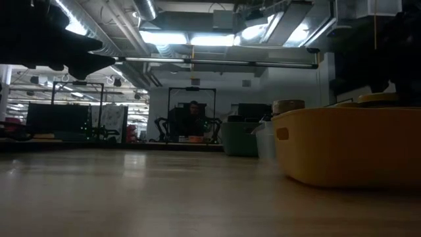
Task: Sort spices by type
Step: Return to Home Position
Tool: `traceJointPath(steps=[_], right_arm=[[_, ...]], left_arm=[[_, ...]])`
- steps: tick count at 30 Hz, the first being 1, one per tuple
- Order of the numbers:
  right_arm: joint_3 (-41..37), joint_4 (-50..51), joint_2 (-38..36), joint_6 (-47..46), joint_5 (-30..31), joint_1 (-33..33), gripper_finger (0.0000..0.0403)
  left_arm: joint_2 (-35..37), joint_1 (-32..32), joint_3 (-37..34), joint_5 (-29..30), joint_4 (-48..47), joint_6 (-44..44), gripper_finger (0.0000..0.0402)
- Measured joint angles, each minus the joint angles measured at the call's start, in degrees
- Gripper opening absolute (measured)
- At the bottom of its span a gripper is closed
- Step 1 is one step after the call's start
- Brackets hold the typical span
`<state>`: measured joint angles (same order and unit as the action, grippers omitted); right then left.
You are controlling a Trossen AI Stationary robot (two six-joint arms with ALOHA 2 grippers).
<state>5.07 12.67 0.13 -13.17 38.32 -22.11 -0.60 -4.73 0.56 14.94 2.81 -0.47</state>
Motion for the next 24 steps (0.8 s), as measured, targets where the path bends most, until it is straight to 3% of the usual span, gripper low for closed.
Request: traceJointPath(steps=[5,11,19,24], right_arm=[[0.0,0.0,0.0,0.5,1.4,0.0,0.0117],[-0.1,-0.2,0.0,1.2,-8.4,0.0,0.0117],[-0.5,-4.7,0.0,7.1,-13.4,0.0,0.0117],[-0.5,-5.3,0.0,9.0,-13.0,0.0,0.0117]], left_arm=[[0.0,0.0,0.0,0.0,0.0,-0.9,0.0320],[0.0,0.0,0.0,0.0,0.0,-1.0,0.0320],[0.0,0.0,0.0,0.0,0.0,-1.0,0.0320],[0.0,0.0,0.0,0.0,0.0,-1.0,0.0320]])
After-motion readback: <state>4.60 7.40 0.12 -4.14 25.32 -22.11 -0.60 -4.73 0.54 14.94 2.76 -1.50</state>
